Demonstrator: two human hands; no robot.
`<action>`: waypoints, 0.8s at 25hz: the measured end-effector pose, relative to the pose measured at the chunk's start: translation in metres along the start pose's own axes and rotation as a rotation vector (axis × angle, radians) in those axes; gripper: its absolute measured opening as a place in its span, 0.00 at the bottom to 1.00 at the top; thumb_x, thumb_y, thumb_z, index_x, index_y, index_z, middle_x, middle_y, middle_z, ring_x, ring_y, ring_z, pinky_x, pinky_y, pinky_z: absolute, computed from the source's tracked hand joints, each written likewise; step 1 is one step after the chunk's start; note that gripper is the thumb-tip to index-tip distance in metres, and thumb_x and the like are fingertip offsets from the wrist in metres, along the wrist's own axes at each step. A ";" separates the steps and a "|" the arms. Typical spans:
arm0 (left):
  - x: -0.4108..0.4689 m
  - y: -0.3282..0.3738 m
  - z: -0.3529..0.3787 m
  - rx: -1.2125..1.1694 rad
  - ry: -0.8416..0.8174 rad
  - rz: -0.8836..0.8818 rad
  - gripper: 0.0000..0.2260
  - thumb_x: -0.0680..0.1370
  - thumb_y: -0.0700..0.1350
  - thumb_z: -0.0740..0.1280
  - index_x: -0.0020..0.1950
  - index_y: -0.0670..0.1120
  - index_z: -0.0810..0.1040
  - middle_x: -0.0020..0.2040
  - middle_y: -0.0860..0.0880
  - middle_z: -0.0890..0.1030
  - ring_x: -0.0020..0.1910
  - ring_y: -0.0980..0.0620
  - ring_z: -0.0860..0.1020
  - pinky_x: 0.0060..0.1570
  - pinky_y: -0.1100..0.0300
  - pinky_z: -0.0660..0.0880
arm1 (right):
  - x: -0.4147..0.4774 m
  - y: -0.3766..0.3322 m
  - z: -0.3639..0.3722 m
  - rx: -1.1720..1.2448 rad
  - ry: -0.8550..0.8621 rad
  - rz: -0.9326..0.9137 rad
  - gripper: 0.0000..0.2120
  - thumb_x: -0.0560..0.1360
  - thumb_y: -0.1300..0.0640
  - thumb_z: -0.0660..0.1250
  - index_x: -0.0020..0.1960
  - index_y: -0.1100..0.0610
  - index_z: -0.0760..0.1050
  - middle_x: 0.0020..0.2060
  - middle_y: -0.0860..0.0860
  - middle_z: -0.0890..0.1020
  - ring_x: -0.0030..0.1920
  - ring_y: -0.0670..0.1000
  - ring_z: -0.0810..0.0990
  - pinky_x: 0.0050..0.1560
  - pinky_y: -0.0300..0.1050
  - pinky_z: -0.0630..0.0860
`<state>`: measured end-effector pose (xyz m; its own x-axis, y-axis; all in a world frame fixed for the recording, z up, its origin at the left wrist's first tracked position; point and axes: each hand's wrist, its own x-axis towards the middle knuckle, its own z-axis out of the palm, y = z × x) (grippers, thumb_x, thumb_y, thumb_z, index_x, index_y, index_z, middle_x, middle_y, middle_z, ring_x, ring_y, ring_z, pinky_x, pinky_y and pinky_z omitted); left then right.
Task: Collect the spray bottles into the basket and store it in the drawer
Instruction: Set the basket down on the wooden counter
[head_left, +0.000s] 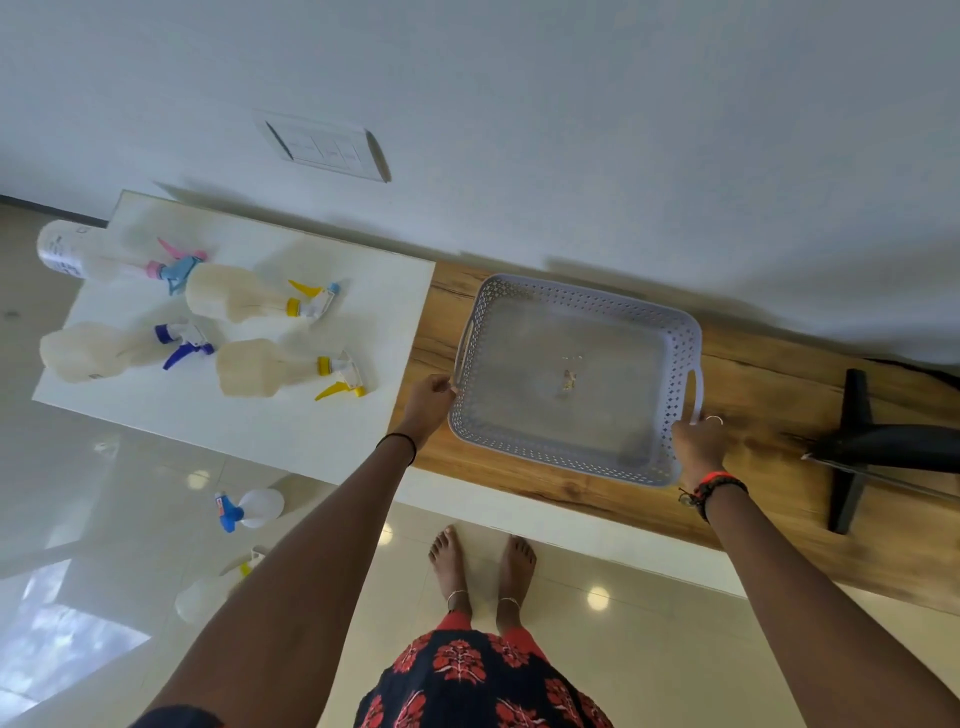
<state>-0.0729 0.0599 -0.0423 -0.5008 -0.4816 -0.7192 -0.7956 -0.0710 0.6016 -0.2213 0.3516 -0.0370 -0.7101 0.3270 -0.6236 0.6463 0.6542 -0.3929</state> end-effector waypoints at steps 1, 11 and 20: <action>-0.005 0.000 -0.005 0.043 0.044 0.006 0.17 0.80 0.40 0.62 0.68 0.38 0.73 0.62 0.43 0.78 0.62 0.47 0.75 0.60 0.58 0.70 | -0.006 -0.004 0.000 -0.001 0.015 -0.025 0.19 0.76 0.66 0.58 0.66 0.69 0.66 0.63 0.66 0.74 0.56 0.61 0.76 0.51 0.50 0.73; -0.043 -0.014 -0.103 0.079 0.304 0.083 0.14 0.81 0.45 0.60 0.62 0.39 0.76 0.61 0.42 0.80 0.62 0.44 0.76 0.56 0.59 0.69 | -0.104 -0.047 0.040 0.019 0.133 -0.449 0.24 0.79 0.58 0.62 0.71 0.67 0.64 0.67 0.65 0.71 0.68 0.63 0.70 0.65 0.55 0.69; -0.023 -0.069 -0.207 0.627 0.417 0.339 0.21 0.78 0.44 0.66 0.69 0.40 0.69 0.70 0.41 0.68 0.68 0.41 0.69 0.68 0.50 0.68 | -0.205 -0.086 0.211 0.224 -0.422 -0.219 0.07 0.79 0.63 0.56 0.49 0.61 0.72 0.43 0.60 0.77 0.45 0.56 0.76 0.52 0.54 0.75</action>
<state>0.0638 -0.1052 0.0051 -0.6789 -0.6822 -0.2713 -0.7281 0.5781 0.3683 -0.0721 0.0843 -0.0176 -0.6908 -0.1349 -0.7104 0.5719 0.4992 -0.6510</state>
